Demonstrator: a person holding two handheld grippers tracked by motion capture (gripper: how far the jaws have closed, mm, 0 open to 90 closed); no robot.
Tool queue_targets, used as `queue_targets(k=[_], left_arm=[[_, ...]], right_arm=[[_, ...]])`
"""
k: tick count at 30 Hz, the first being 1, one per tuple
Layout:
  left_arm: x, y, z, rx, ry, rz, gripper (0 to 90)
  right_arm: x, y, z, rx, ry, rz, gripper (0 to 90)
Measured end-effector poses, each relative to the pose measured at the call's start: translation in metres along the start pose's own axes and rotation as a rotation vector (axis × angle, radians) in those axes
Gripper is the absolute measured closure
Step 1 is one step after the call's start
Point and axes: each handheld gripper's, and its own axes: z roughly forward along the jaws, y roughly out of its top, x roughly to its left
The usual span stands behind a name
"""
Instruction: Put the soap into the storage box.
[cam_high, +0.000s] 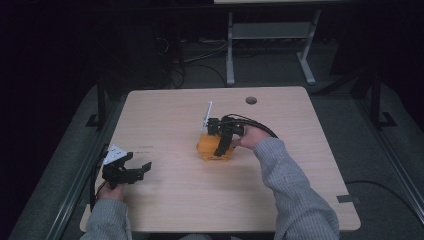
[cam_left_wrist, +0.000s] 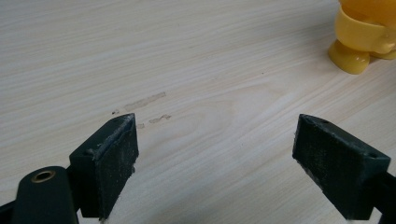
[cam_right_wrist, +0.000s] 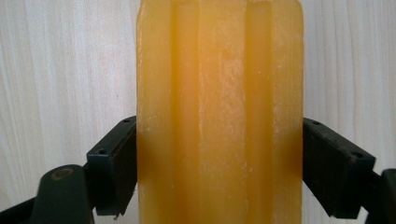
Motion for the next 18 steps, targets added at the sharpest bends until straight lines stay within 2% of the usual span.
queue_targets(k=[11,18], left_arm=[[0.0000,0.0000,0.0003,0.002,-0.001,0.000,13.8],[0.0001,-0.0001,0.0006,0.007,-0.003,0.002,13.8]], right_arm=[[0.0004,-0.0013,-0.0012,-0.018,0.004,0.024,18.1],[0.0006,-0.0050,-0.0060,-0.049,0.012,0.060,16.3]])
